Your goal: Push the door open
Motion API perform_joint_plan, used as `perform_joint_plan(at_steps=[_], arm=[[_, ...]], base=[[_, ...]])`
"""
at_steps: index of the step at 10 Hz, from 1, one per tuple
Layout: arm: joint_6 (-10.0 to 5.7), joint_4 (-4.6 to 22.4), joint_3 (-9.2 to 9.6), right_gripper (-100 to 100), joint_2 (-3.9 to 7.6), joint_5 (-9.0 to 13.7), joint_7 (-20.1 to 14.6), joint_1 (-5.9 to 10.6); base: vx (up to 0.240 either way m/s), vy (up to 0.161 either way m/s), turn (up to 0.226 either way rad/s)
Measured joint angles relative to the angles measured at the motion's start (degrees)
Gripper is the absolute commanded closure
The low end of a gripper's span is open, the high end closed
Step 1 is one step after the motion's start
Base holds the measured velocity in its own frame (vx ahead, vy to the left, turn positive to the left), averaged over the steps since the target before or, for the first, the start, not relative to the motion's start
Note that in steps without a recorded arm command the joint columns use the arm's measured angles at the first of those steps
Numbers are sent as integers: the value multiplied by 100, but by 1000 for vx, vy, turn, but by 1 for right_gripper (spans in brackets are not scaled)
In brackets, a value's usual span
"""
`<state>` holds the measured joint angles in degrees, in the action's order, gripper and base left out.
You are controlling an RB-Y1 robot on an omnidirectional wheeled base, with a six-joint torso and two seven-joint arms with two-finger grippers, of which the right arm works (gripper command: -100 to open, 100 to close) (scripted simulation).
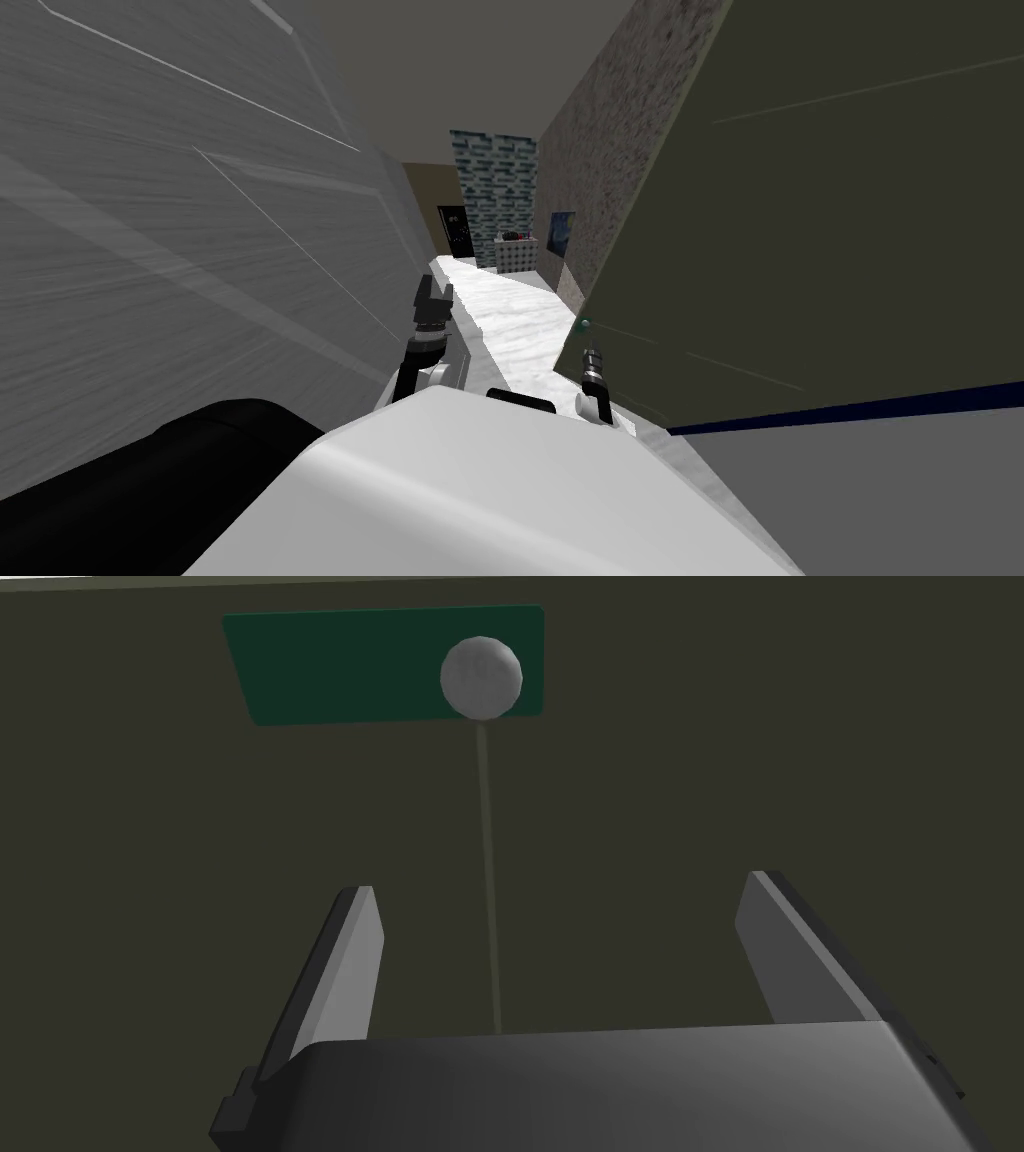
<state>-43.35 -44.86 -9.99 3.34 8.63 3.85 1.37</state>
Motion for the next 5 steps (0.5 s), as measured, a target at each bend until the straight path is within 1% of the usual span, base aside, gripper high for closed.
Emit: perform_joint_plan(at_steps=[2,4,5], arm=[[-56,52,-19,-100,31,10,3,15],[-102,72,-45,-100,44,23,12,12],[-138,101,-59,-100,37,30,19,17]], base=[[213,-69,31],[250,-80,37],[266,-52,44]])
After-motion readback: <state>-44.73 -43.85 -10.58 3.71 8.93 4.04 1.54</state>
